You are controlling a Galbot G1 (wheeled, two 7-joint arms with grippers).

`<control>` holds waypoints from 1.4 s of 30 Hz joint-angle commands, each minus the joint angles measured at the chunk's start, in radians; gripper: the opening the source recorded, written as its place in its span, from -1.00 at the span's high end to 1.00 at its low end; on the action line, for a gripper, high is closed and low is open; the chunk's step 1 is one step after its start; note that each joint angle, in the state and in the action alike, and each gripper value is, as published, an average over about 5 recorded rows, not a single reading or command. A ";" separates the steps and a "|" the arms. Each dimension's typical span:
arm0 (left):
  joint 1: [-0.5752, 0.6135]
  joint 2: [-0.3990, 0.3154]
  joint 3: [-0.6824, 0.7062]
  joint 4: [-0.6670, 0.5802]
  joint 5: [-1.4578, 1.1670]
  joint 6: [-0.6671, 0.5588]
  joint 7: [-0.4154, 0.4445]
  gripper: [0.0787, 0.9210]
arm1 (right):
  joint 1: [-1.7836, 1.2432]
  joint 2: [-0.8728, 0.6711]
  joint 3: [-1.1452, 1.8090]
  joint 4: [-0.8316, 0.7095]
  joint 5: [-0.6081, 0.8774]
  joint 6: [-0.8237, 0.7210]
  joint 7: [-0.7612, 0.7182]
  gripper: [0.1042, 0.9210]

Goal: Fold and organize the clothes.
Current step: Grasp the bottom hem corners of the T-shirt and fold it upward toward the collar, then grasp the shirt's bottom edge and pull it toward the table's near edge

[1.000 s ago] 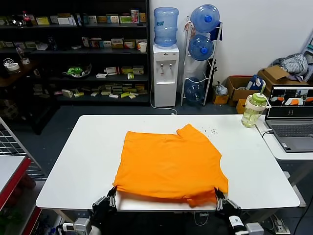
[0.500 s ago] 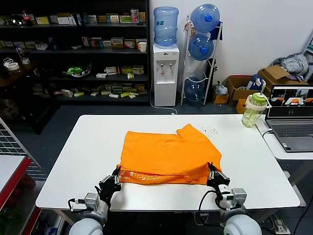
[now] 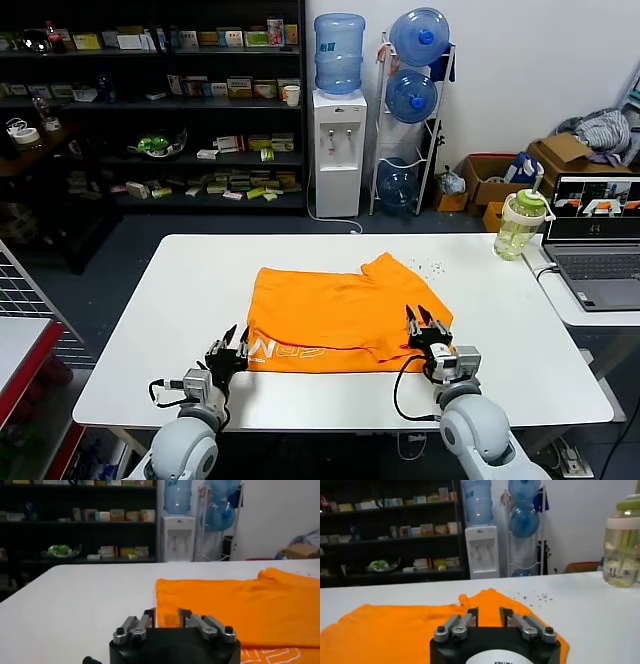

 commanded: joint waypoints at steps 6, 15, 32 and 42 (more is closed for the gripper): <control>0.158 0.018 -0.052 -0.074 -0.004 0.030 0.023 -0.39 | -0.180 -0.114 0.105 0.022 0.002 0.003 -0.105 -0.48; 0.171 -0.038 -0.057 -0.060 -0.003 0.026 0.031 -0.76 | -0.211 -0.128 0.131 0.016 0.074 -0.046 -0.131 -0.76; 0.097 -0.038 -0.038 0.016 -0.029 0.042 0.016 -0.77 | -0.150 -0.115 0.114 -0.020 0.193 -0.145 -0.092 -0.76; 0.089 -0.036 -0.025 0.014 -0.041 0.058 0.003 -0.52 | -0.161 -0.122 0.118 0.001 0.234 -0.180 -0.069 -0.42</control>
